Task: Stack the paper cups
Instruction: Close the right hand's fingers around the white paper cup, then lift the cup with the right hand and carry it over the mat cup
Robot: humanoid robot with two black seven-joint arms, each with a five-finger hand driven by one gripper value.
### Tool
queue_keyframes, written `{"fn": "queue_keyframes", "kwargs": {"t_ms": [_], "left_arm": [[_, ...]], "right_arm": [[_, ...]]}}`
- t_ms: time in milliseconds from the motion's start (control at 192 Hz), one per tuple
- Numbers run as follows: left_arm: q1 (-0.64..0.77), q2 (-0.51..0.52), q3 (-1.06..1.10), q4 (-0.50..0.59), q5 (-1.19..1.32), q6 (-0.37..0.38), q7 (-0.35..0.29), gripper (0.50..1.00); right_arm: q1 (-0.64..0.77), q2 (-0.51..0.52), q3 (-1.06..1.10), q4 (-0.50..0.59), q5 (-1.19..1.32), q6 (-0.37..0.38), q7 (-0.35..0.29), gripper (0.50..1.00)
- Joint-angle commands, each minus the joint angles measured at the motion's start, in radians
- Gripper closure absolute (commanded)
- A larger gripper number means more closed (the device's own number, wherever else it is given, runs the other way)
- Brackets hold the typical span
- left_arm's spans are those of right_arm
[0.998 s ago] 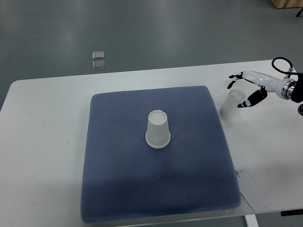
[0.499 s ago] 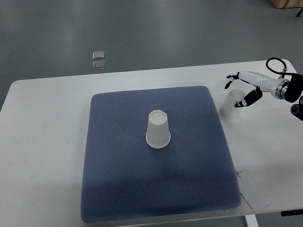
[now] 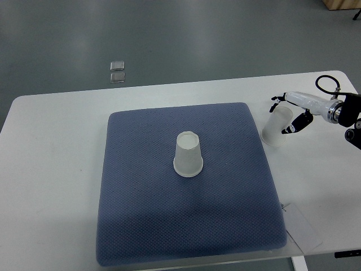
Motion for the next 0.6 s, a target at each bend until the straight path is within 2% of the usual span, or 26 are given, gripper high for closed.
{"fn": "queue_keyframes", "kwargs": {"t_ms": [0, 52, 62, 78, 114, 130, 229, 432, 593], "left_arm": [[0.0, 0.0, 0.0, 0.0, 0.0, -0.001, 0.0, 0.5], [-0.001, 0.0, 0.0, 0.0, 0.0, -0.001, 0.0, 0.5], [-0.001, 0.0, 0.0, 0.0, 0.0, -0.001, 0.0, 0.5], [0.0, 0.0, 0.0, 0.0, 0.0, -0.001, 0.0, 0.5], [0.0, 0.0, 0.0, 0.0, 0.0, -0.001, 0.0, 0.5], [0.0, 0.0, 0.0, 0.0, 0.0, -0.001, 0.0, 0.5], [0.0, 0.0, 0.0, 0.0, 0.0, -0.001, 0.0, 0.5], [0.0, 0.0, 0.0, 0.0, 0.001, 0.001, 0.0, 0.5], [0.0, 0.0, 0.0, 0.0, 0.0, 0.001, 0.0, 0.5]], "right_arm": [[0.0, 0.0, 0.0, 0.0, 0.0, 0.002, -0.006, 0.781], [0.0, 0.0, 0.0, 0.0, 0.0, 0.002, -0.007, 0.854], [0.0, 0.0, 0.0, 0.0, 0.0, 0.002, -0.007, 0.854], [0.0, 0.0, 0.0, 0.001, 0.0, 0.003, -0.007, 0.895], [0.0, 0.0, -0.002, 0.0, 0.0, 0.005, -0.009, 0.948], [0.0, 0.0, -0.002, 0.0, 0.0, 0.006, -0.009, 0.997], [0.0, -0.001, 0.0, 0.0, 0.007, 0.014, -0.029, 1.0], [0.043, -0.02, 0.023, 0.028, 0.031, 0.014, -0.027, 1.0], [0.17, -0.074, 0.025, 0.146, 0.115, 0.032, -0.016, 1.0]]}}
